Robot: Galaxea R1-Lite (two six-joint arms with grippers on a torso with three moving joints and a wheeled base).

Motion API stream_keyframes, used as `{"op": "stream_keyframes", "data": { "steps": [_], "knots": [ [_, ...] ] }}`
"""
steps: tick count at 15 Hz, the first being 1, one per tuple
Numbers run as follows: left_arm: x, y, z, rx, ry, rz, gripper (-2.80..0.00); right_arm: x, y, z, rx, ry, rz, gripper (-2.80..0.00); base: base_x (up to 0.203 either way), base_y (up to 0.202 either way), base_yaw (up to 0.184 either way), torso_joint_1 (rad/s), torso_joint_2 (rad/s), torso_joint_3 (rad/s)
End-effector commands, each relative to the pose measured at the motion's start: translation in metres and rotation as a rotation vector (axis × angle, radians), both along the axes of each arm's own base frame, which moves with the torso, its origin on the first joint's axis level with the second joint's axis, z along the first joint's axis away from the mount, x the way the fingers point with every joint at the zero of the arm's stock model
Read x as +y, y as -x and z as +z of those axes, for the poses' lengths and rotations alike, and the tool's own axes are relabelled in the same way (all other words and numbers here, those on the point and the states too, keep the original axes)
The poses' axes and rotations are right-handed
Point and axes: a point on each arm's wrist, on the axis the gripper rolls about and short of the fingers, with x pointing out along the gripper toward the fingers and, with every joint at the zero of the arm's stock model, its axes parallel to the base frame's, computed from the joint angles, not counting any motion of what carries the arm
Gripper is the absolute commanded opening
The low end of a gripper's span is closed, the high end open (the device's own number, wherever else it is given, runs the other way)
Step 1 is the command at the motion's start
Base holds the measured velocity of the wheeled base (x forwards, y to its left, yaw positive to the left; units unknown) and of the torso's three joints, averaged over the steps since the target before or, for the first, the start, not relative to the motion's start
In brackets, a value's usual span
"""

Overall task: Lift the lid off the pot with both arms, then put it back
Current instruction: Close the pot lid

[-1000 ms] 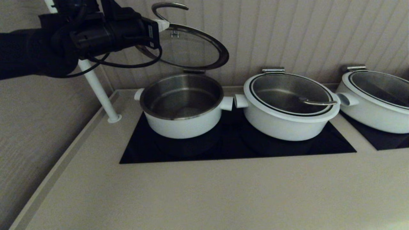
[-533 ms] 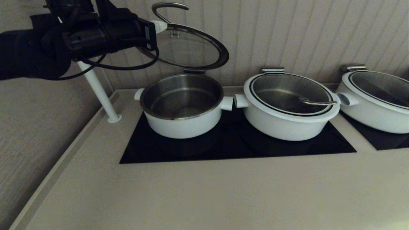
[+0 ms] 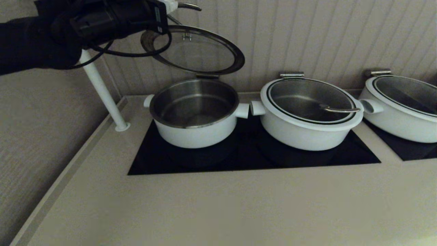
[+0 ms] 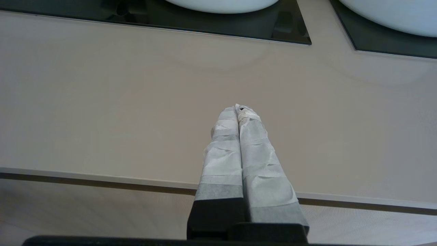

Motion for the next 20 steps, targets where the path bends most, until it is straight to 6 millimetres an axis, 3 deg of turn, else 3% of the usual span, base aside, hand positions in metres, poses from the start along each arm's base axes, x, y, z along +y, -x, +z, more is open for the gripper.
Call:
{"op": "stream_keyframes", "data": {
  "steps": [1, 9, 20],
  "knots": [
    [-0.002, -0.021, -0.015, 0.022, -0.014, 0.01, -2.8, 0.0, 0.0, 0.0, 0.0, 0.001, 0.001, -2.8, 0.0, 0.0, 0.0, 0.0, 0.0, 0.0],
    [0.004, -0.034, -0.027, 0.037, -0.04, 0.035, -2.8, 0.0, 0.0, 0.0, 0.0, 0.002, 0.001, -2.8, 0.0, 0.0, 0.0, 0.0, 0.0, 0.0],
    [0.011, -0.031, -0.03, 0.051, -0.061, 0.053, -2.8, 0.0, 0.0, 0.0, 0.0, 0.001, 0.001, -2.8, 0.0, 0.0, 0.0, 0.0, 0.0, 0.0]
  ]
}}
